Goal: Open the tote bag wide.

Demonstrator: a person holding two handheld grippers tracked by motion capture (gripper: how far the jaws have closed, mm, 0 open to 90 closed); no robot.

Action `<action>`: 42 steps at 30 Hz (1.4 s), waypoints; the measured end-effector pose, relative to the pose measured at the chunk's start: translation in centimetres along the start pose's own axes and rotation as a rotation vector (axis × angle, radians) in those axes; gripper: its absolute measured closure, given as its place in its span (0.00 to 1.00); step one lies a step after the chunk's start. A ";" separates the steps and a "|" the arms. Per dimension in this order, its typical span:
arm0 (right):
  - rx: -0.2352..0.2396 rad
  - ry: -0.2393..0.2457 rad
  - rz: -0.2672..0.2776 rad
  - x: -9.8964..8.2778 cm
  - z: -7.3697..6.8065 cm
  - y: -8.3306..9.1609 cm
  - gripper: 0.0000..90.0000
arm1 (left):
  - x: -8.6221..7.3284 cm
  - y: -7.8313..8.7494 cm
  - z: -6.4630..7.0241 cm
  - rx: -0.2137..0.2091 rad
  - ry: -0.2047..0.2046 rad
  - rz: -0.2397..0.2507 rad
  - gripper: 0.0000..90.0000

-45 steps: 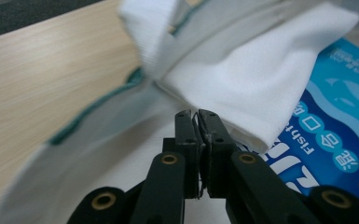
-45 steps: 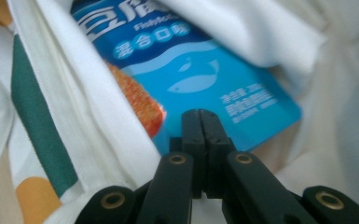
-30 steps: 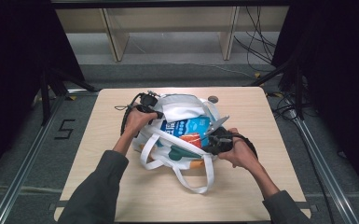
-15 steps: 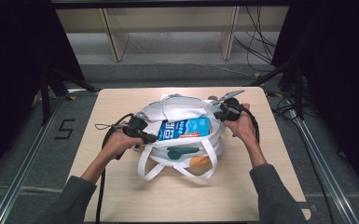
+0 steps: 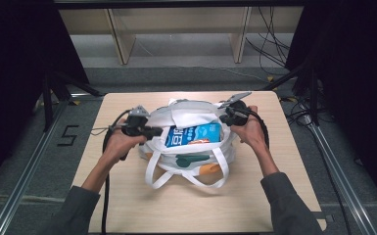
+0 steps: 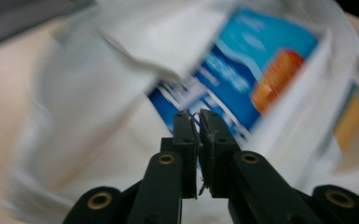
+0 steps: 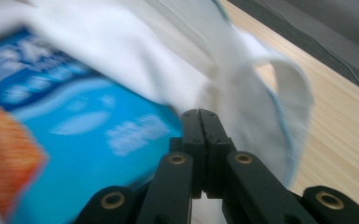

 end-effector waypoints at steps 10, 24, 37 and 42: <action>0.014 0.083 0.018 -2.5 -2.8 1.1 1.00 | -0.2 -2.0 -5.2 0.213 0.084 0.046 0.92; -0.003 0.037 -0.003 -5.7 -3.2 0.8 1.00 | -1.4 -3.3 -6.2 0.188 0.125 -0.041 0.91; 0.217 0.137 -0.024 -4.6 -8.4 1.9 1.00 | -2.6 -3.4 -2.4 0.071 0.074 -0.062 0.86; 0.213 0.142 -0.016 -4.9 -8.5 1.9 1.00 | -2.8 -3.2 -2.2 0.076 0.055 -0.070 0.86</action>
Point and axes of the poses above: each handheld gripper's, and its own axes: y roughly backward along the jaws, x roughly out of its top, z roughly to its right, the point moved 4 cm from there along -y, roughly forward along the jaws, and after that the axes turned 9 degrees about y, right-handed, at the moved point
